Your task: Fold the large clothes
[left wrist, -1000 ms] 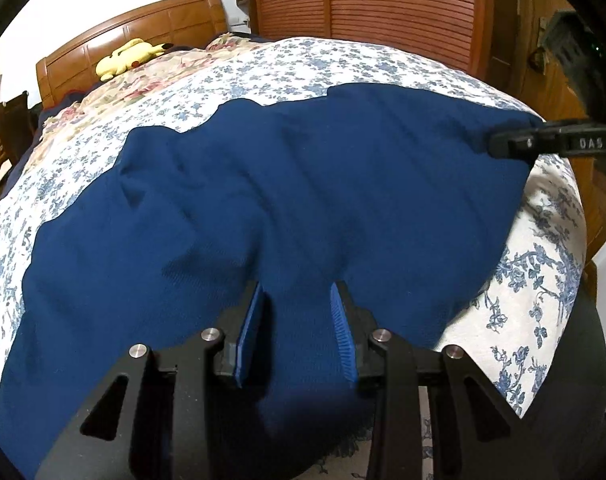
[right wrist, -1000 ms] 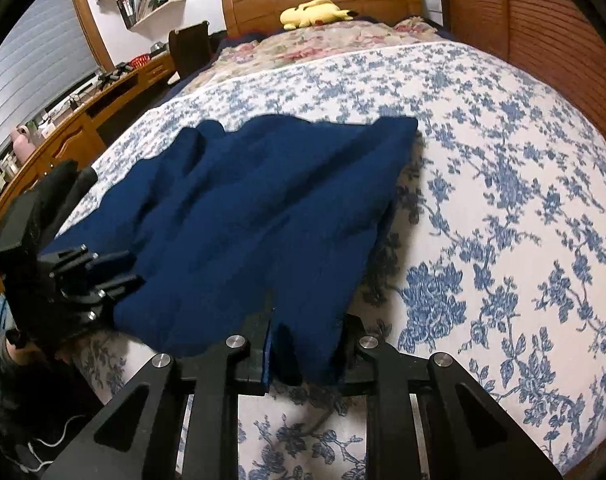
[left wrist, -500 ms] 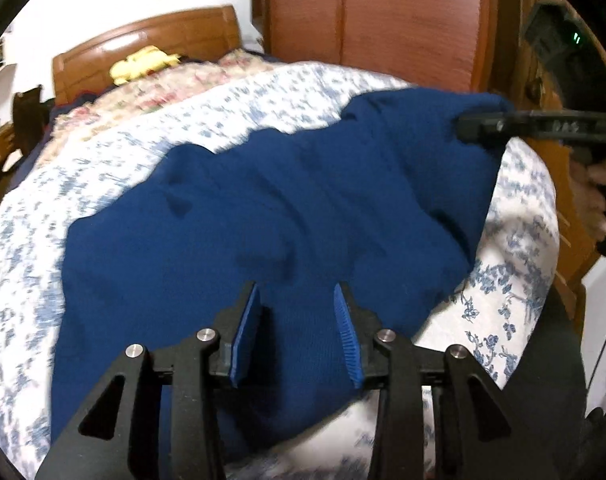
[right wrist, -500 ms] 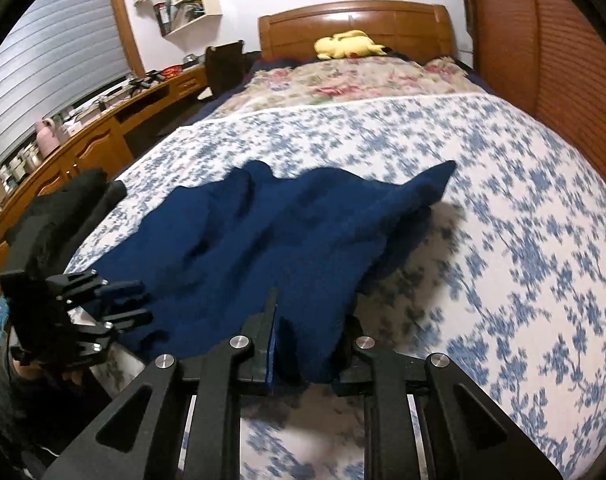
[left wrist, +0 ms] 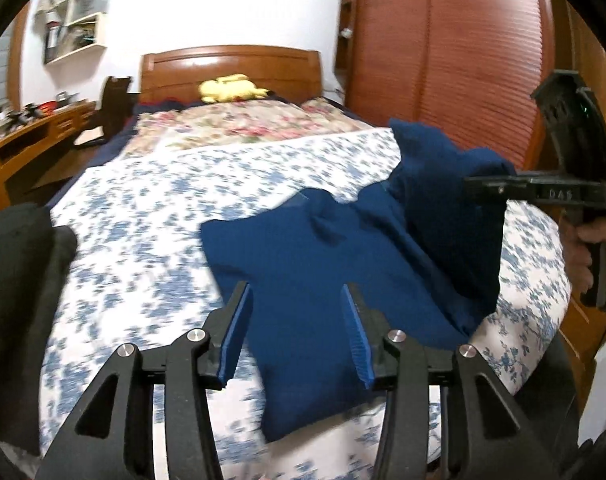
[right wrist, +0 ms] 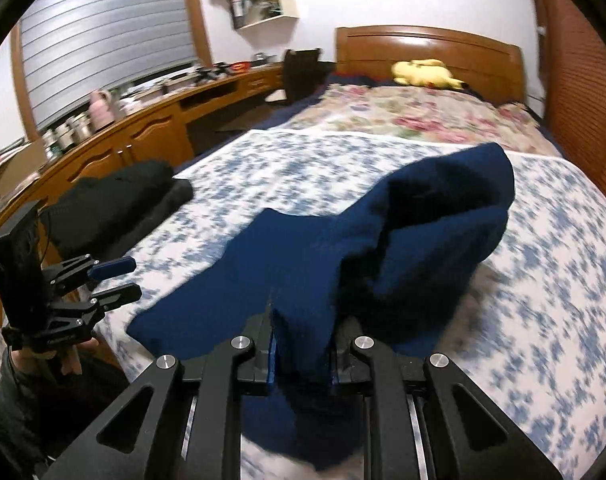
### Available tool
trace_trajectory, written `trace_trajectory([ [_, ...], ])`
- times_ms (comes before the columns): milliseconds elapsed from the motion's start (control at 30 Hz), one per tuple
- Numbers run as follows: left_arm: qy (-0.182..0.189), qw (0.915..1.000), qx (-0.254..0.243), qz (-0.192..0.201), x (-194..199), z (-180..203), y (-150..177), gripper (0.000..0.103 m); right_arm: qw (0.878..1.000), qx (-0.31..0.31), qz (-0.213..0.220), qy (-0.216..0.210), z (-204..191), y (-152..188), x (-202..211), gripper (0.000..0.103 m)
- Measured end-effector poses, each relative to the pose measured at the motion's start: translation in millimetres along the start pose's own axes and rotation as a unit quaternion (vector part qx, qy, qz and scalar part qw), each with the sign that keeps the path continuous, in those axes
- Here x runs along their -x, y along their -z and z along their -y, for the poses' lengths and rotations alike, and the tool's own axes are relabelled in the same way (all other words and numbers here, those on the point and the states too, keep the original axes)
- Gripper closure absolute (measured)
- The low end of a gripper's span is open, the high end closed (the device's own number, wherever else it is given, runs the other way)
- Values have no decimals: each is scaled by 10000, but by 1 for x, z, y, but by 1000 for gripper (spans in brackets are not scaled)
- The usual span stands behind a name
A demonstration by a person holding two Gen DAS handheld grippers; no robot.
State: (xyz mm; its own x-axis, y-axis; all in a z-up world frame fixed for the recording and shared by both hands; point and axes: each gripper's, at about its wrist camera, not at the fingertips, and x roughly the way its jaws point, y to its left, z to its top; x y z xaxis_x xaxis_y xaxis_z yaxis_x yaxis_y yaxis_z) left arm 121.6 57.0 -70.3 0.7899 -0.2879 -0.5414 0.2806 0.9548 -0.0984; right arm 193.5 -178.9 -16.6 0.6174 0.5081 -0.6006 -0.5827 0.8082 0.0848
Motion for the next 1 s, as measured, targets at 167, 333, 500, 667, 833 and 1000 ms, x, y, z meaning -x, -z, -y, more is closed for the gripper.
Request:
trace_trajectory([
  [167,-326,9989,227,244,23,-32,5,47,9988,257,29,-418,-27,-14,-30,85],
  [333,-533,9965,481,417,39,-60,6,39,9954,516,-241,-774,-62,-9,-70,85],
  [500,-705,9952,571,373,41,-77,10,38,9923,422,-771,-873,-65,6,-112,78],
  [667,-694,9959,440,364,38,-70,10,32,9921,387,-707,-966,-62,-4,-107,54],
  [833,-644,9966,338,377,39,-63,10,31,9944,575,-309,-828,-69,-2,-73,47],
  [1000,-558,9974,240,375,38,-54,10,29,9976,614,-304,-105,-39,17,-61,47],
])
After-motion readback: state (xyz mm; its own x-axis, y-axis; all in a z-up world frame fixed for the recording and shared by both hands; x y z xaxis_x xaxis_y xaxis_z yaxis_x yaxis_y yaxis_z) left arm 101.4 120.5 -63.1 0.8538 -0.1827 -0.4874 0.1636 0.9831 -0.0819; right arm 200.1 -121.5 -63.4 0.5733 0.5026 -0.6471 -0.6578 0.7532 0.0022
